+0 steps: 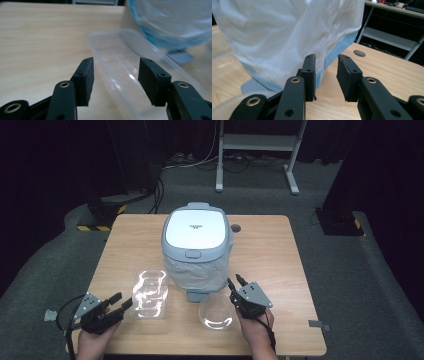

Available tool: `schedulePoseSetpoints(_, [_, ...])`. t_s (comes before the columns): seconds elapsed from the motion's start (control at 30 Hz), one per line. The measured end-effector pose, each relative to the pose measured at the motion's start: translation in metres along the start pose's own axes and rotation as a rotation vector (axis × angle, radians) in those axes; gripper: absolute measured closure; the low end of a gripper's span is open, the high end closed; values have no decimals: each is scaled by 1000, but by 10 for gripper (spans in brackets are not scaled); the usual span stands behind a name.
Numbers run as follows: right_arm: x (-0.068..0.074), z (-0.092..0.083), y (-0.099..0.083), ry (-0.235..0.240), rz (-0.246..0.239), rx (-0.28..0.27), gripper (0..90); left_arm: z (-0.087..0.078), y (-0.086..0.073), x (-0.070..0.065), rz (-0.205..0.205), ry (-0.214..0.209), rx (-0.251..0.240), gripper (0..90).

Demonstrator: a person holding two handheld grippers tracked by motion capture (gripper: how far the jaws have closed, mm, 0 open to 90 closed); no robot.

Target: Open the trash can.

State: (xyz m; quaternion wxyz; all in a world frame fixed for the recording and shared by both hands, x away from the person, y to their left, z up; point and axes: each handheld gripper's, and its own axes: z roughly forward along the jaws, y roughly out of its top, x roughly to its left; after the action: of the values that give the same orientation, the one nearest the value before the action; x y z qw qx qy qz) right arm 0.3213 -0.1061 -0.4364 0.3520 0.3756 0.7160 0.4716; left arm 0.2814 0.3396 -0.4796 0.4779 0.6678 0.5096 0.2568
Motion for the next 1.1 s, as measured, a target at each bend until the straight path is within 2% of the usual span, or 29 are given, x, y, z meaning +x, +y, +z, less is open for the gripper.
schedulePoseSetpoints(0.03, [-1, -1, 3, 2, 9, -11, 667, 5, 1, 7, 7, 25, 1, 474])
schedulePoseSetpoints(0.1, [-1, -5, 9, 3, 16, -35, 658, 17, 2, 21, -6, 61, 15, 485])
schedulePoseSetpoints(0.13, [-1, -6, 13, 5, 18, -47, 654, 22, 1, 27, -12, 76, 29, 490])
schedulePoseSetpoints(0.2, [0, -9, 20, 7, 20, -71, 652, 31, -2, 35, 0, 112, 58, 491])
schedulePoseSetpoints(0.23, [0, -11, 23, 10, 24, -77, 651, 36, -4, 38, -3, 126, 90, 489])
schedulePoseSetpoints(0.3, [-1, -13, 31, 10, 24, -100, 645, 41, -8, 40, -1, 135, 127, 475])
schedulePoseSetpoints(0.37, [-1, -15, 37, 3, 15, -112, 641, 46, -13, 36, 37, 161, 171, 469])
schedulePoseSetpoints(0.4, [-1, -16, 41, 0, 11, -118, 636, 46, -13, 36, 37, 161, 171, 461])
schedulePoseSetpoints(0.43, [-1, -18, 45, -4, 9, -128, 634, 49, -16, 35, 67, 172, 210, 449])
schedulePoseSetpoints(0.5, [-2, -20, 50, -8, 8, -142, 633, 51, -18, 34, 90, 194, 241, 430])
schedulePoseSetpoints(0.63, [-3, -26, 63, -14, 12, -180, 632, 53, -22, 36, 86, 188, 283, 401])
schedulePoseSetpoints(0.77, [-2, -30, 75, -8, 20, -211, 630, 54, -23, 38, 59, 178, 283, 364])
schedulePoseSetpoints(1.1, [10, -29, 102, 41, 16, -253, 635, 54, -24, 37, 61, 162, 280, 312])
